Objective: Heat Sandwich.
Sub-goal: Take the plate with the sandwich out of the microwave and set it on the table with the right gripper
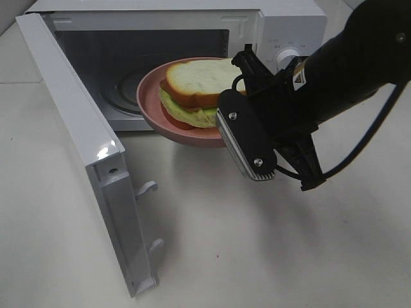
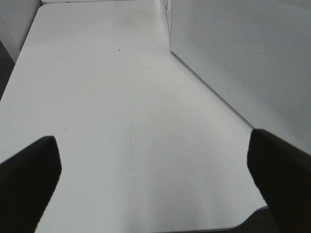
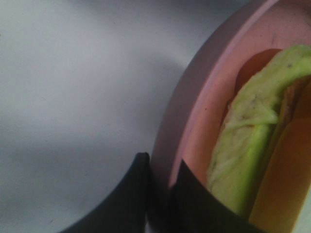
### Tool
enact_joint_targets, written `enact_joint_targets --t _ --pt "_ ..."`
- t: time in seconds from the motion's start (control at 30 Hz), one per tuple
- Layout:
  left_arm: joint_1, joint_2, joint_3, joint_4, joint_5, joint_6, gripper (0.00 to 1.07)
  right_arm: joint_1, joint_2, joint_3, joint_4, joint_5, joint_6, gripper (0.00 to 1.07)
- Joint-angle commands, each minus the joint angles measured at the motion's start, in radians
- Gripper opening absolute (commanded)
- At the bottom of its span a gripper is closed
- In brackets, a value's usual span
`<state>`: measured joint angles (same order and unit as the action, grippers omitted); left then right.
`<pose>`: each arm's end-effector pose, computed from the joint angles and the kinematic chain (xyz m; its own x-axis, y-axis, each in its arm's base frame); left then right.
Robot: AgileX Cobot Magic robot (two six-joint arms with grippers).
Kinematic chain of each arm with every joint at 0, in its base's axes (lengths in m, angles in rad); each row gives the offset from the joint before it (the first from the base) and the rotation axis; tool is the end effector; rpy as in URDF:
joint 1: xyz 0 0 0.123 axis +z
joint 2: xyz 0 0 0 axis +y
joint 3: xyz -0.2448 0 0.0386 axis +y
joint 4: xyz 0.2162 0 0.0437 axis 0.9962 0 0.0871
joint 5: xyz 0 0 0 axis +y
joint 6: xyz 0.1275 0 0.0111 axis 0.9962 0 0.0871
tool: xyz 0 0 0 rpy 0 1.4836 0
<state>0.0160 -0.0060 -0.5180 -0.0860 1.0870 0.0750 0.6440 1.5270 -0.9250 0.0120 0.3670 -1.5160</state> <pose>0.0340 -0.0092 0.2478 -0.4546 0.0275 -0.8903 0.0676 0.9977 -0.0036 0.2493 0.1878 0.1840 0.5606 -0.8269 -0.0452 -0.6557 -0.4098 -0.6342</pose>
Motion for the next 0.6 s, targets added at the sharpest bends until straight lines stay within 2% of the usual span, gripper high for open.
enact_joint_targets --t 0.03,0.6 --pt "0.001 -0.014 -0.001 -0.006 -0.015 -0.003 1.0 -0.002 -0.061 0.035 -0.004 -0.031 0.01 0.0" --pt "0.001 -0.014 -0.001 -0.006 -0.015 -0.003 1.0 -0.002 -0.249 0.171 -0.022 0.009 0.023 0.0"
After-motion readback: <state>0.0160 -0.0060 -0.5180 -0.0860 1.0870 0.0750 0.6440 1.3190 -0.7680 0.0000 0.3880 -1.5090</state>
